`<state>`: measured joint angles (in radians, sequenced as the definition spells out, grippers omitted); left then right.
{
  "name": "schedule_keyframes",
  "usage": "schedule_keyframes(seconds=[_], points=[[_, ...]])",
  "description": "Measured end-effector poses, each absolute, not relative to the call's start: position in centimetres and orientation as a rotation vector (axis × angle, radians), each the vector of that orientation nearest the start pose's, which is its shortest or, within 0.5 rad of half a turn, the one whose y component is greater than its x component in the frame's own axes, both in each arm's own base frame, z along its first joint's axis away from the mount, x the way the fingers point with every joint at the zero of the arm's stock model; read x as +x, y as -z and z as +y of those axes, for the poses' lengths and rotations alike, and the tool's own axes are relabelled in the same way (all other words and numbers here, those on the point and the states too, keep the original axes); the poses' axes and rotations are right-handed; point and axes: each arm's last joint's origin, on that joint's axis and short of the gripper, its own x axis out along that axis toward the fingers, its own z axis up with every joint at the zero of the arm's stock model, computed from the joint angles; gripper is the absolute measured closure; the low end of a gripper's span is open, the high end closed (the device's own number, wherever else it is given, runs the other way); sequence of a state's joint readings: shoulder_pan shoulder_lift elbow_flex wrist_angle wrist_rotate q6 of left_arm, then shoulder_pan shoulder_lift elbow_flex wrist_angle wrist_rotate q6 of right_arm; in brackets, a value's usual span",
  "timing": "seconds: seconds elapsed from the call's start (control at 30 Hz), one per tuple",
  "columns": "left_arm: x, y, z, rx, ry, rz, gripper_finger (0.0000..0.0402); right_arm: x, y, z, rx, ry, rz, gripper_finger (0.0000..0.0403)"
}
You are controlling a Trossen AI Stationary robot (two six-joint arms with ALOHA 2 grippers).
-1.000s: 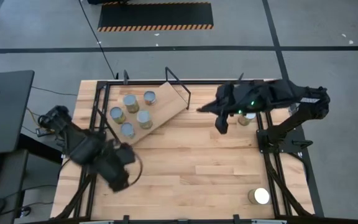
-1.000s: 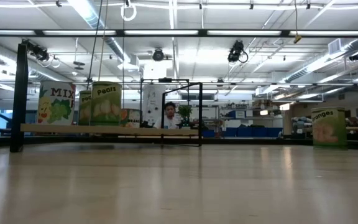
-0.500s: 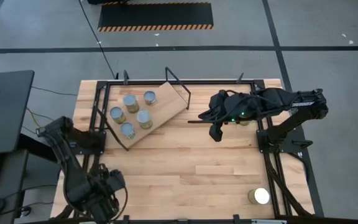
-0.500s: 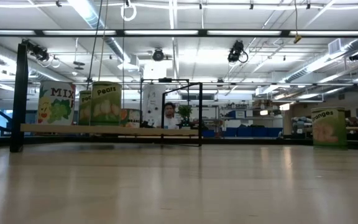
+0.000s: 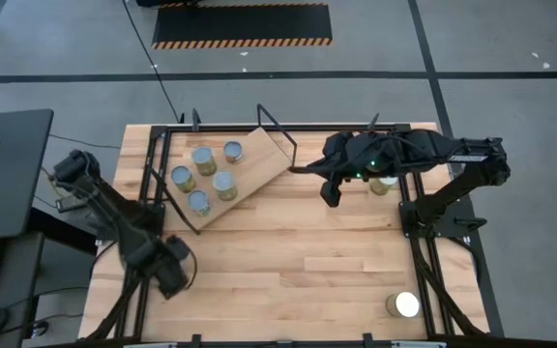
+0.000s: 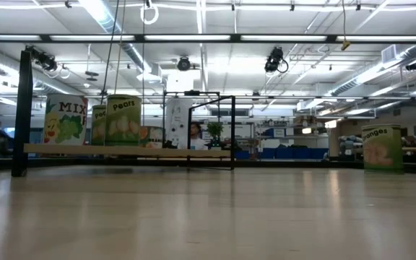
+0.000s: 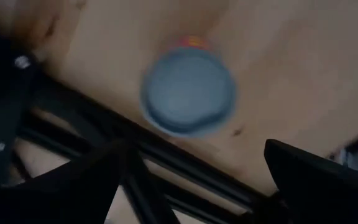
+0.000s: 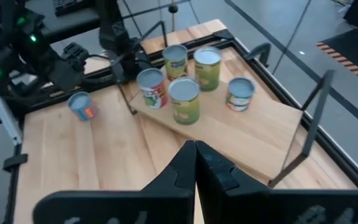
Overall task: Pick and place cans onto a shelf
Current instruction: Put the canned corn on the shelf
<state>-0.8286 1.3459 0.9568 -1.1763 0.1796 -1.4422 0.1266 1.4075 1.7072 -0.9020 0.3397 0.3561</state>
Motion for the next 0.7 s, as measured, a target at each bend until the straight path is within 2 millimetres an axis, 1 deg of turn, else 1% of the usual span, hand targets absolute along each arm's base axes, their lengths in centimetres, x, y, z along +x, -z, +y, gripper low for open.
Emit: schedule_keyframes(seconds=[0.07,0.2,0.33,0.5,0.7], points=[[14.1,-22.0,-14.7,-0.588,-0.479,1.71,0.0012,27.1,-44.0,2.1,0.209,0.321,0.54,0.0391],[14.9,-20.9,-13.8,-0.644,-0.481,1.728,0.0012,27.2,-44.1,1.3,0.22,0.345,0.528,0.0391],[15.9,-20.4,-13.9,-0.719,-0.418,1.682,0.0012,27.3,-44.1,0.8,0.229,0.363,0.518,0.0391],[15.7,-20.3,-13.7,-0.677,-0.448,1.668,0.0012,27.3,-44.1,0.3,0.26,0.342,0.524,0.0392],[15.6,-20.1,-14.1,-0.657,-0.387,1.658,0.0012,27.3,-44.1,0.4,0.288,0.338,0.523,0.0392]])
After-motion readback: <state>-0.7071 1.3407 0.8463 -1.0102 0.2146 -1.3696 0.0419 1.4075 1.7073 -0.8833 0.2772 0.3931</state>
